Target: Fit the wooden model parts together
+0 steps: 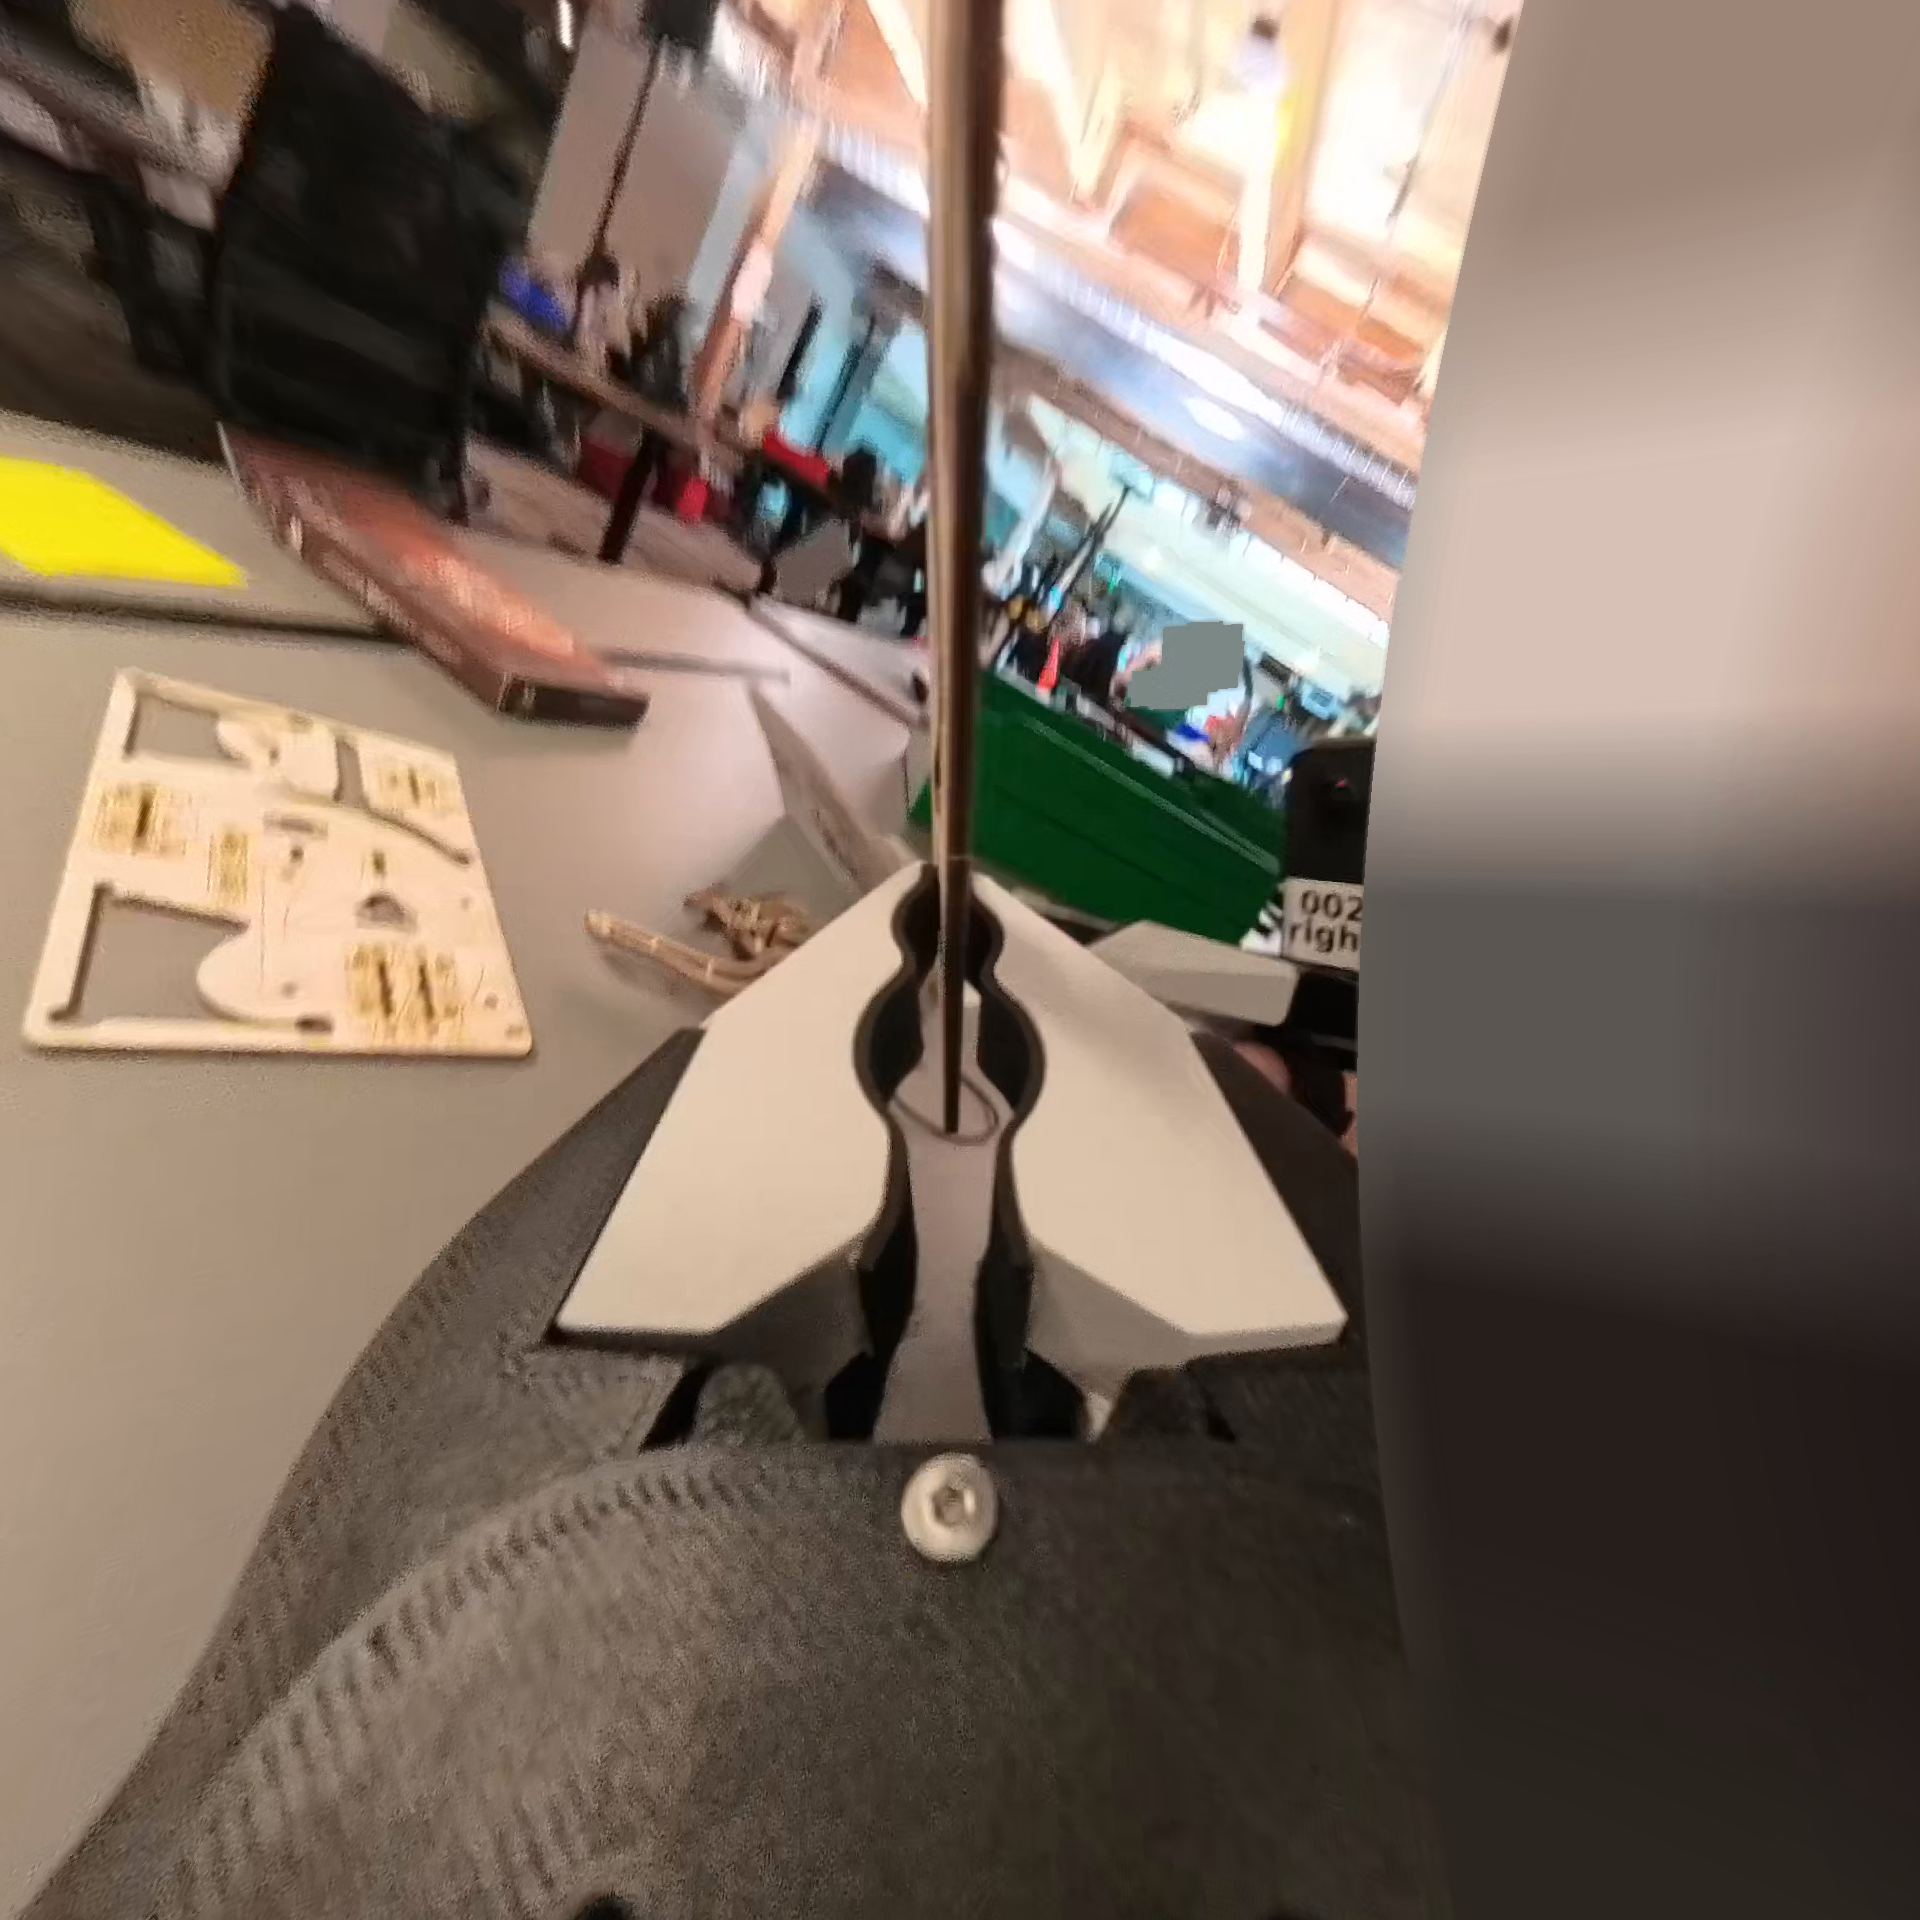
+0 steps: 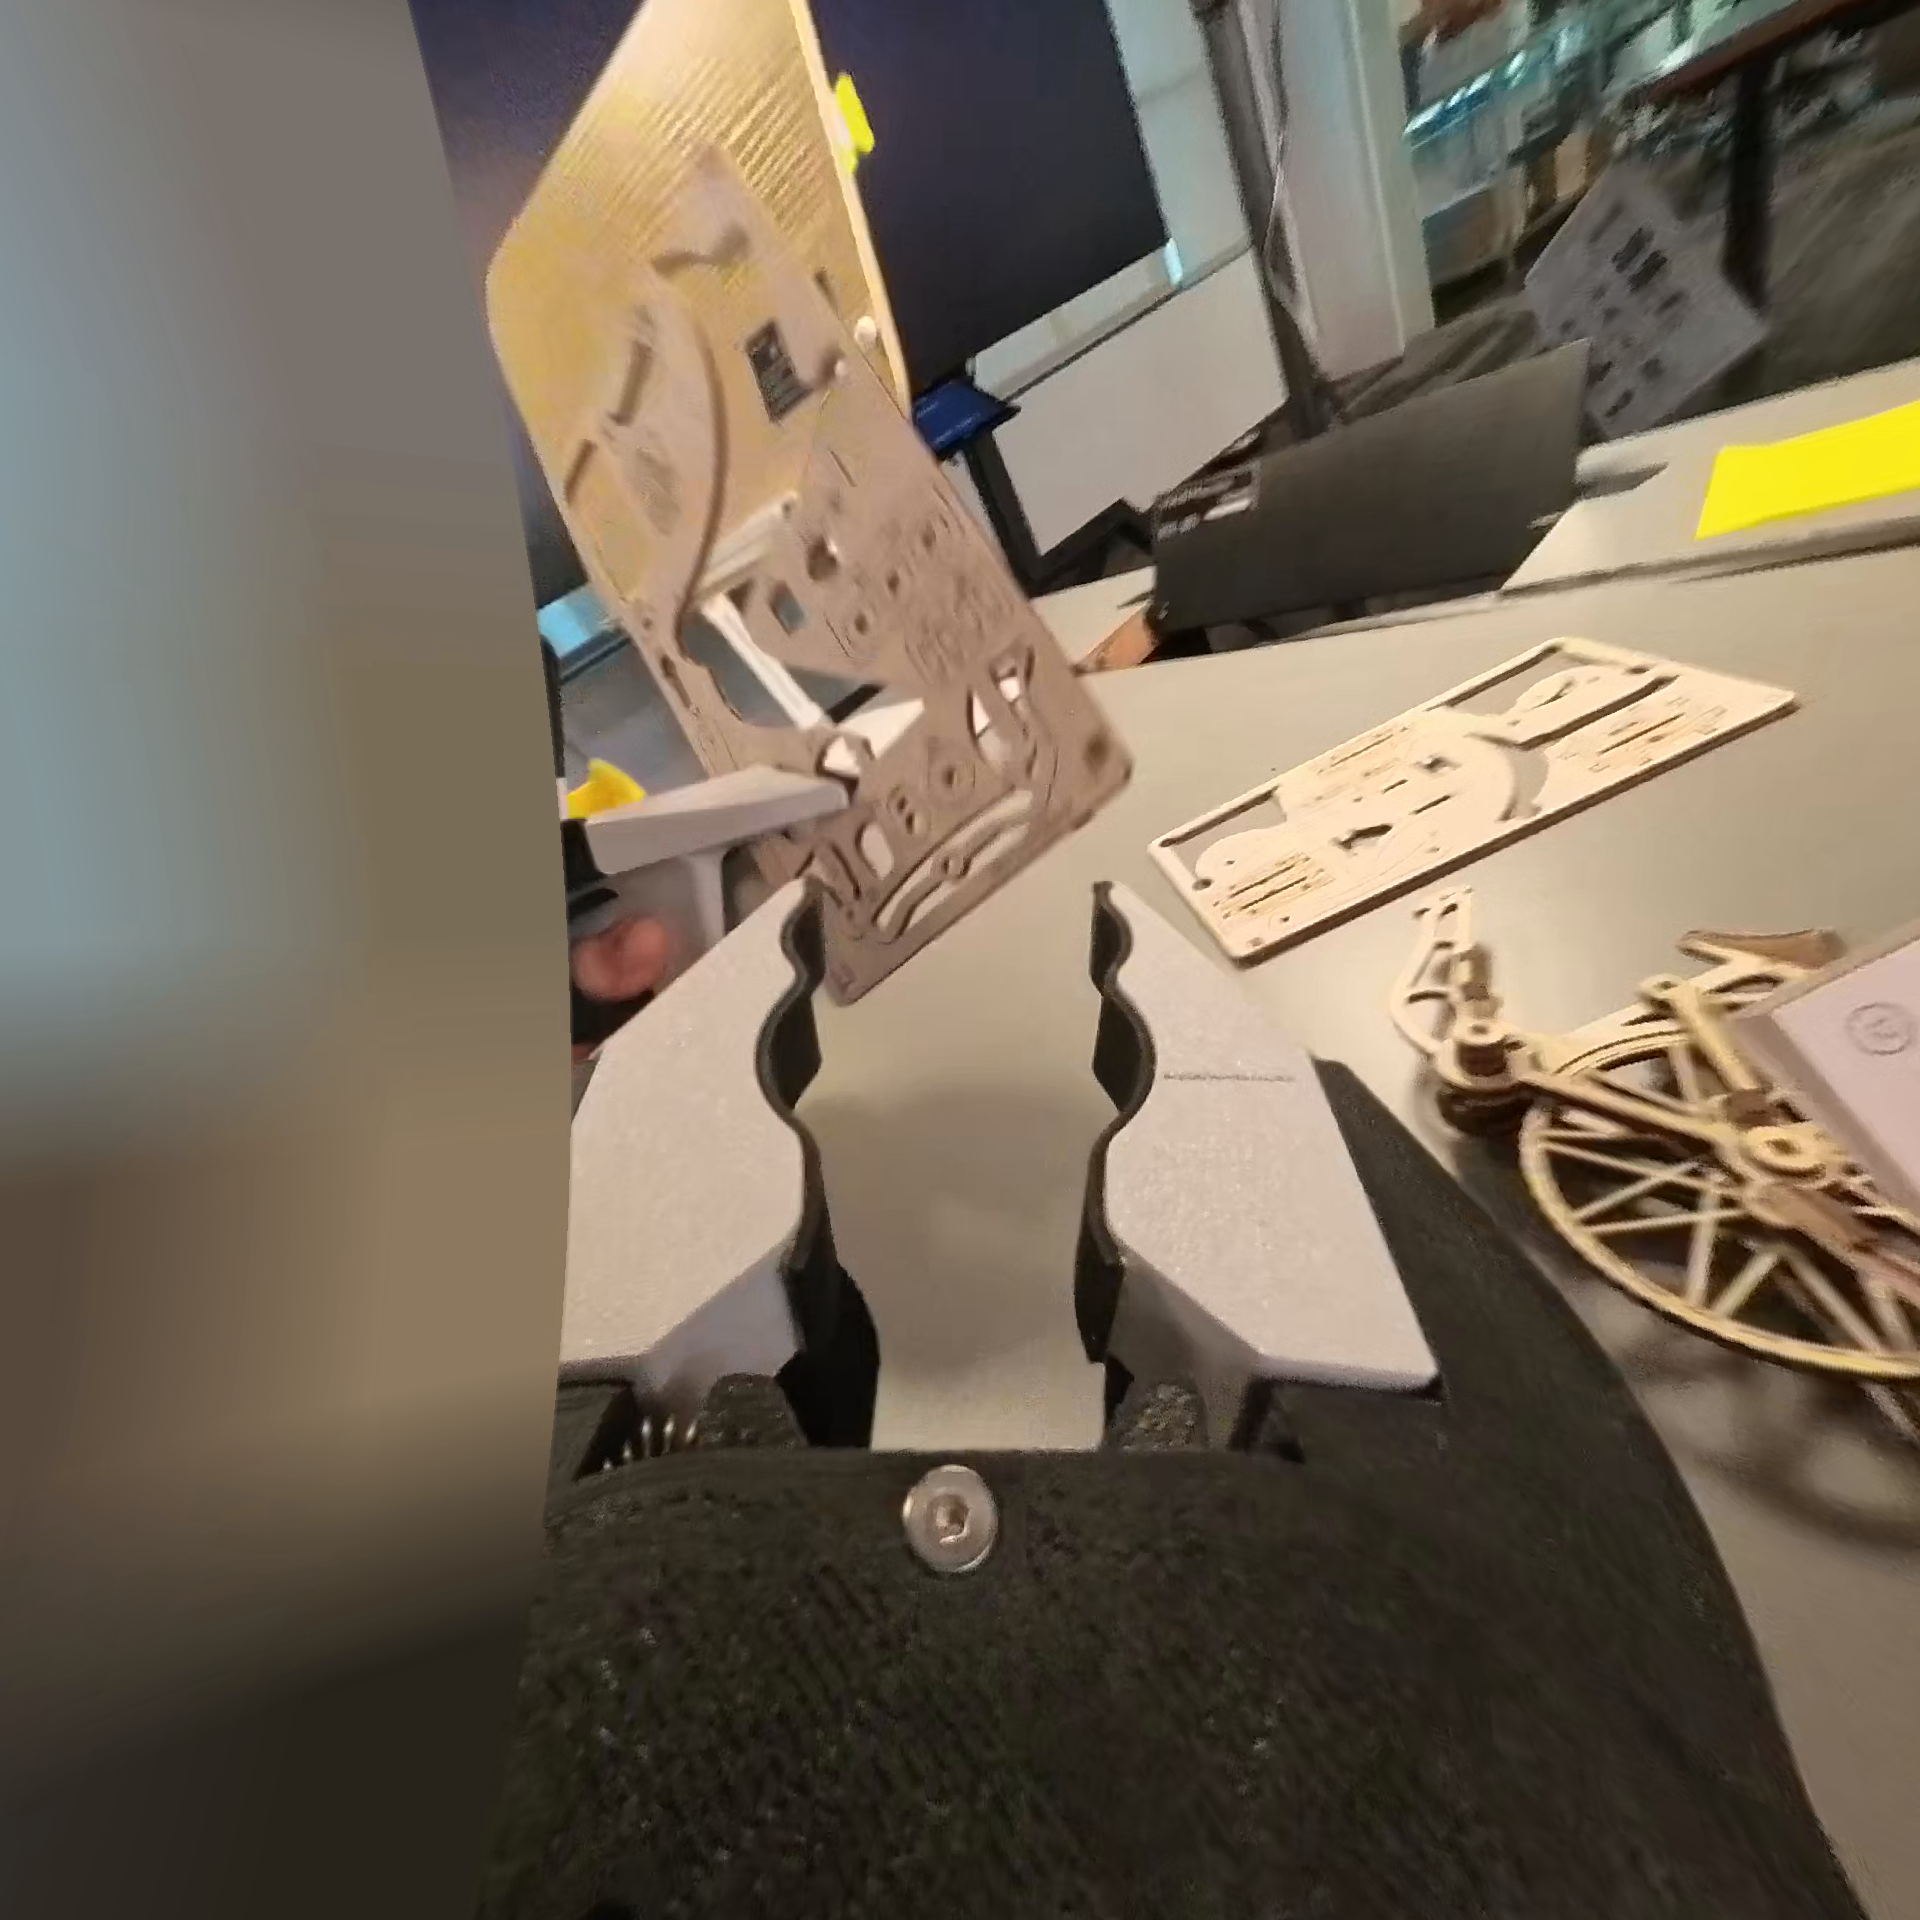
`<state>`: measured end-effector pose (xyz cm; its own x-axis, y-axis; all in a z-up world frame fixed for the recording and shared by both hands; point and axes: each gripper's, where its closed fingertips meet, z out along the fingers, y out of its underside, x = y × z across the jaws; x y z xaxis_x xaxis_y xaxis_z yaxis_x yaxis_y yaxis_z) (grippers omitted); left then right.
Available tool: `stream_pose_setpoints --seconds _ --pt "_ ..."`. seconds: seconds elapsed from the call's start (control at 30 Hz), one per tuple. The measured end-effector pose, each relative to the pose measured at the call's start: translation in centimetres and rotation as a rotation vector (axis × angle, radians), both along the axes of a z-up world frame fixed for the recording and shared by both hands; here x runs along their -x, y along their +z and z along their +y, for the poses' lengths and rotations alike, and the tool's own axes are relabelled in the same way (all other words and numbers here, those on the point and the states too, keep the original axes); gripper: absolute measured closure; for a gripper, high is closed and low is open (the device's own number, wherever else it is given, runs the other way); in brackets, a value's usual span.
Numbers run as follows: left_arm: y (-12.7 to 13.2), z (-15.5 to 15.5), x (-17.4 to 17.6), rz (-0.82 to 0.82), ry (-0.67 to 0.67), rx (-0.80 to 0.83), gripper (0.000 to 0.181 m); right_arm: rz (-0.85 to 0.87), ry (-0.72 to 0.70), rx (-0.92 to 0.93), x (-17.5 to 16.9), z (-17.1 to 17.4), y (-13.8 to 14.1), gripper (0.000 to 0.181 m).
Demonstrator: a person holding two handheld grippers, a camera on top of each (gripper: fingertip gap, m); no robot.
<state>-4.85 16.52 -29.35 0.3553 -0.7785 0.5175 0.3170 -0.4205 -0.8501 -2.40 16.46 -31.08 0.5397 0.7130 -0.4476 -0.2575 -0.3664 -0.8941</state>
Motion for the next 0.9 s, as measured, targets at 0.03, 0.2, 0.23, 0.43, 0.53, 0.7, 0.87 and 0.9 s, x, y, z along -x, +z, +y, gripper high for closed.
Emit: stream_pose_setpoints --seconds 0.03,0.2,0.23,0.43,0.53,0.7,0.87,0.9 --pt "-0.7 0.2 0.4 0.035 -0.026 0.074 0.180 -0.012 -0.034 -0.027 -0.5 0.2 0.3 0.135" --pt "-6.3 -1.7 2.1 0.272 -0.159 0.554 0.162 0.004 -0.186 -0.210 -3.2 0.4 3.7 0.130" --pt "-6.8 -1.9 2.4 0.305 -0.142 0.591 0.152 -0.002 -0.188 -0.233 -3.1 0.2 4.1 0.130" --pt "-4.0 0.5 6.9 0.655 0.313 0.299 0.117 0.046 -0.185 -0.273 -3.5 -0.1 5.4 0.131" --pt "-1.4 3.9 10.3 0.759 0.522 0.132 0.148 0.096 -0.177 -0.257 -4.0 0.1 5.6 0.132" --pt "-7.0 10.0 11.9 0.915 0.422 0.212 0.167 0.099 -0.167 -0.248 -4.0 0.2 5.4 0.132" --pt "-10.1 12.5 12.3 0.891 0.374 0.248 0.164 0.117 -0.179 -0.253 -4.6 0.4 5.7 0.134" --pt "-10.6 12.8 12.6 0.899 0.372 0.263 0.164 0.126 -0.181 -0.251 -4.8 0.4 5.8 0.134"
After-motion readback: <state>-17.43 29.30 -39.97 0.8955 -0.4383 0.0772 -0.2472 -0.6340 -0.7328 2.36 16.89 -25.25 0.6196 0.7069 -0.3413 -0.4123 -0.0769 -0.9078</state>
